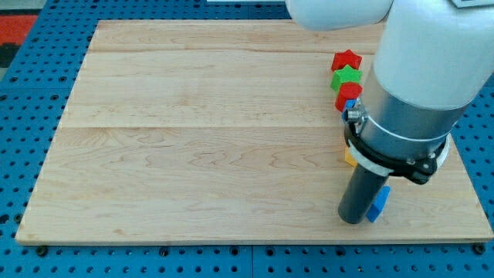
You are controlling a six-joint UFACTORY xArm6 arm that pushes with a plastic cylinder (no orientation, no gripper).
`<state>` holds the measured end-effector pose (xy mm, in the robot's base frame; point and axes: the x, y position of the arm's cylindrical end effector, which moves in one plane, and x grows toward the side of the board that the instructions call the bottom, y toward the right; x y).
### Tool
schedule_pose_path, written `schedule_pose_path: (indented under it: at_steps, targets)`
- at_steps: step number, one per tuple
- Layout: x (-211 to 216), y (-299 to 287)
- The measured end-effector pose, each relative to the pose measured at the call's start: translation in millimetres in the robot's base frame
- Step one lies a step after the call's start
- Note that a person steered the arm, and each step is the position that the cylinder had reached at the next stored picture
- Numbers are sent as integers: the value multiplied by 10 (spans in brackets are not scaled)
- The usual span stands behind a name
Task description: Adjust the yellow blocks in between the green circle and blue cube
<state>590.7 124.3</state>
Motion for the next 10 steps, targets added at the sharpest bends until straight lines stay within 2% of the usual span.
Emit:
schedule_pose_path:
  at_steps: [3,6,7,8,9,10]
  targets:
    - [-889,-105]
    - [-971,236]
    - [-1010,-207]
    - [-1079,-306]
    - [-227,-799]
    - [251,-838]
